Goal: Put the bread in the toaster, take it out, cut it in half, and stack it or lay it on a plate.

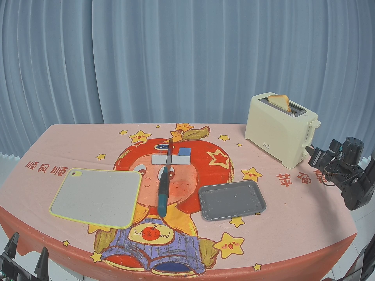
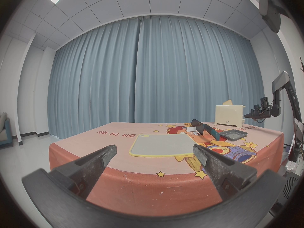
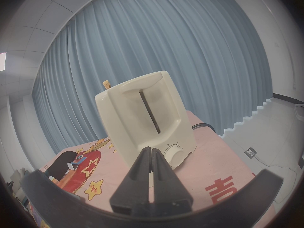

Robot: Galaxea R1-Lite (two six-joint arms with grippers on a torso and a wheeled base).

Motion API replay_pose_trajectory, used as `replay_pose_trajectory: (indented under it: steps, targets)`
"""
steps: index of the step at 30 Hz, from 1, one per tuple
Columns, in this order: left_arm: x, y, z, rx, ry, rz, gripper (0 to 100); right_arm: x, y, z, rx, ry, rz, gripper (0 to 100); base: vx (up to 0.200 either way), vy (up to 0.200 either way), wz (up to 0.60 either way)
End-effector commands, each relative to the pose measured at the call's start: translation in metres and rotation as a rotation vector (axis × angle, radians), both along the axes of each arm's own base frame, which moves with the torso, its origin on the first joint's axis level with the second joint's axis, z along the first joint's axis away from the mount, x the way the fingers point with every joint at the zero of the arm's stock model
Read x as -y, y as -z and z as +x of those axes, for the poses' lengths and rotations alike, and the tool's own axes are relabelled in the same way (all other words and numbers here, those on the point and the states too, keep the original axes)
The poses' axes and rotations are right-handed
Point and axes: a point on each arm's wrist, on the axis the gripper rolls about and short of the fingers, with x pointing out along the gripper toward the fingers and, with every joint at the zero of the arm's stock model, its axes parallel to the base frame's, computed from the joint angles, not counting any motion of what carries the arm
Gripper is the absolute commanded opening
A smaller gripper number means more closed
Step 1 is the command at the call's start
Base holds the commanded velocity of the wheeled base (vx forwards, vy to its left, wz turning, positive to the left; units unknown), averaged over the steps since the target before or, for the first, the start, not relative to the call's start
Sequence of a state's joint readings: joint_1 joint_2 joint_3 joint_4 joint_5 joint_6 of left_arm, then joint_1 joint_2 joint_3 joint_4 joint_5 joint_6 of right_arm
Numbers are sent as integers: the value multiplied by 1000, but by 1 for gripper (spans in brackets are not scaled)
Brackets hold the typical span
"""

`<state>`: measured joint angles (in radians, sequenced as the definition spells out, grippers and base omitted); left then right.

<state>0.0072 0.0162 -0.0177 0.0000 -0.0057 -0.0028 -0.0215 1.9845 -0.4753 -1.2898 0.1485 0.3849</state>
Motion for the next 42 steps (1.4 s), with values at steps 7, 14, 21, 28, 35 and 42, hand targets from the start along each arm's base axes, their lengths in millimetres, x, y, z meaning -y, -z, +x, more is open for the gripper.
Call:
replay_pose_trajectory:
  steps: [7, 14, 21, 28, 35, 42]
  targets:
    - [0, 5, 0, -1, 0, 0, 100, -1, -35, -10, 116, -5, 0, 0, 0, 0, 0]
    - [0, 5, 0, -1, 0, 0, 100, -12, -83, -38, 272, -45, -1, 0, 0, 0, 0]
    - [0, 5, 0, -1, 0, 0, 100, -12, -118, -56, 449, -95, -18, 0, 0, 0, 0]
    - [0, 5, 0, -1, 0, 0, 100, -9, -136, -59, 641, -78, -114, 0, 0, 0, 0]
    - [0, 5, 0, -1, 0, 0, 100, -10, -160, -47, 733, -58, -115, 0, 0, 0, 0]
    - [0, 5, 0, -1, 0, 0, 100, -7, -155, -15, 723, 67, -103, 0, 0, 0, 0]
